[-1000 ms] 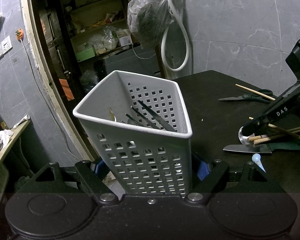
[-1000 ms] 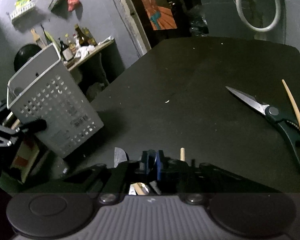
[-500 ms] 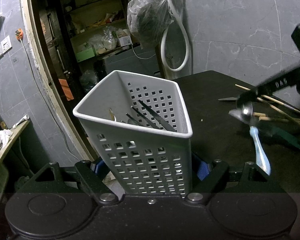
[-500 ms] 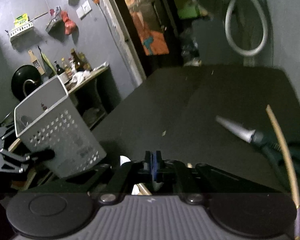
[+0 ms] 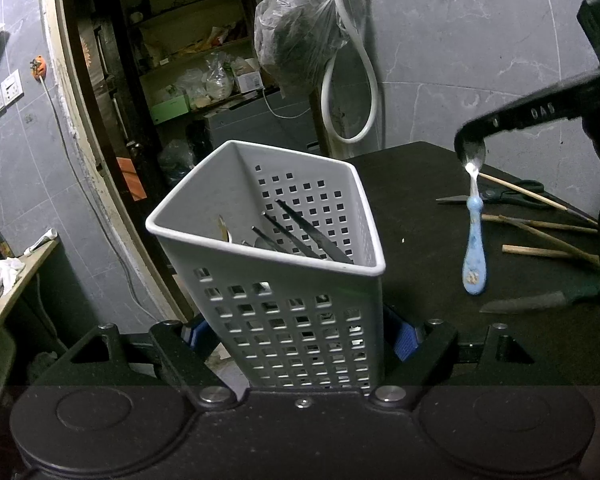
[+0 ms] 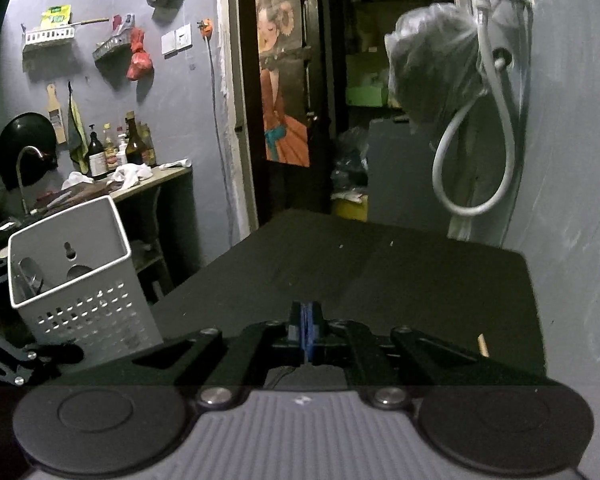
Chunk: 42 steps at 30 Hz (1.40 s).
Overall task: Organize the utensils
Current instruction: 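Lift the blue-handled spoon with the right tool toward the caddy, then lower the spoon into the white caddy and open the right tool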
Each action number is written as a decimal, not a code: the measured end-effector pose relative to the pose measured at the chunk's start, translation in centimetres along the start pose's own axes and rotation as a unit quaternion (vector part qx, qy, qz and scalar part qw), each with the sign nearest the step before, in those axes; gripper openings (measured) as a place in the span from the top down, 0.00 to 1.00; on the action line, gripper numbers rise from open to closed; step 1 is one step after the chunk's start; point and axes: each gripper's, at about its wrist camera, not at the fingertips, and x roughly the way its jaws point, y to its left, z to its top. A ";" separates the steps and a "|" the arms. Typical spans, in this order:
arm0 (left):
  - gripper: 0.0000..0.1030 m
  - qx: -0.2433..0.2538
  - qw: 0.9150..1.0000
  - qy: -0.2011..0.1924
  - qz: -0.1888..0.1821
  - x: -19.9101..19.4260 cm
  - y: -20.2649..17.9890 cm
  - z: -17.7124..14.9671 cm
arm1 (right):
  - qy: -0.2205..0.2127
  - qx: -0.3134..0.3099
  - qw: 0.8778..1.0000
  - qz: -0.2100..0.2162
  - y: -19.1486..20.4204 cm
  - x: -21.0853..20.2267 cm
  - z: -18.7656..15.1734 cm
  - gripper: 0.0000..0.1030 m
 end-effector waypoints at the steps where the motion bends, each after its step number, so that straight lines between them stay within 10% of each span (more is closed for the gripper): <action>1: 0.18 0.000 1.000 0.000 0.000 0.1 -0.2 0.1 | -0.004 -0.003 1.000 -0.004 0.3 -0.1 0.3 0.98; 24: 0.18 0.001 1.000 0.000 -0.001 0.2 -0.3 0.1 | -0.176 -0.095 0.977 0.076 8.7 -5.0 11.2 0.98; 42: 0.19 0.000 1.000 0.000 -0.001 0.2 -0.4 0.1 | -0.121 -0.207 0.967 0.086 17.2 -0.9 8.6 0.98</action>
